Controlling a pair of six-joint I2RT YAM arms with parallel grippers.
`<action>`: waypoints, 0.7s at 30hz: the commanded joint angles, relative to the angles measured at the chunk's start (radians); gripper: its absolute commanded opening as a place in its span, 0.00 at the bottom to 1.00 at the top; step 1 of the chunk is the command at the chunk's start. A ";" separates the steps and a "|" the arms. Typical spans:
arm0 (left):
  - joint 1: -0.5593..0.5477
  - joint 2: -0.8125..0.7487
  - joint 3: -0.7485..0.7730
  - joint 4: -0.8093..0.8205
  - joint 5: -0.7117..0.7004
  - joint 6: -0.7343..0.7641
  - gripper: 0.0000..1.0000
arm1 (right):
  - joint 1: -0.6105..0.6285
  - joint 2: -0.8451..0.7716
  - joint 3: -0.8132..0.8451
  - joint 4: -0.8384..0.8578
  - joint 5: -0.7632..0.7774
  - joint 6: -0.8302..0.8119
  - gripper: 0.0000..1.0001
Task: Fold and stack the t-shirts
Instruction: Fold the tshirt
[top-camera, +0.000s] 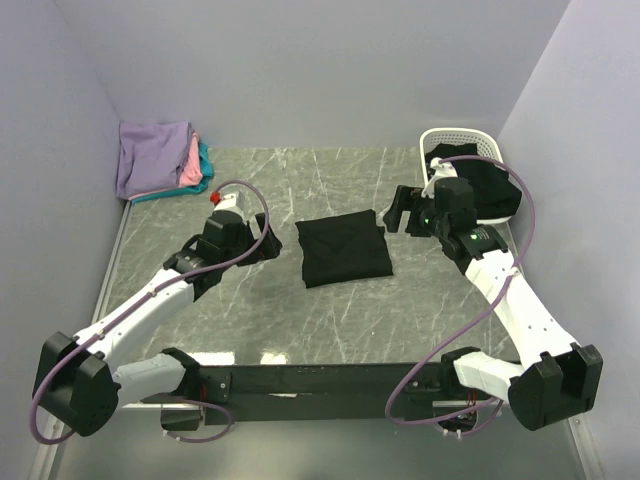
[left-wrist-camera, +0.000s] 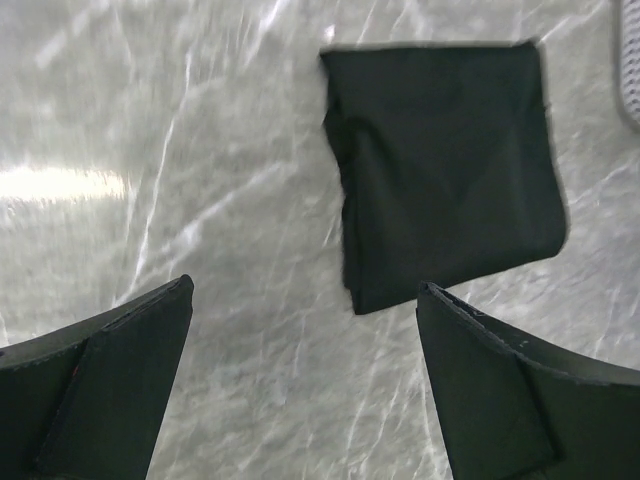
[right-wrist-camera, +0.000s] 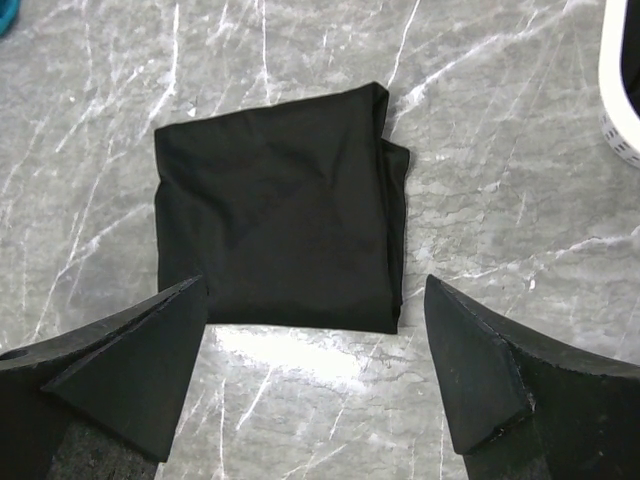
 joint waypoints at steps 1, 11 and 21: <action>0.006 0.030 -0.050 0.149 0.047 -0.051 1.00 | 0.002 0.021 -0.004 0.039 -0.008 -0.002 0.94; 0.004 0.226 -0.117 0.329 0.145 -0.074 0.99 | 0.002 0.070 -0.020 0.054 0.006 0.001 0.94; -0.002 0.427 -0.090 0.538 0.268 -0.112 0.96 | 0.002 0.112 -0.017 0.057 0.015 -0.007 0.94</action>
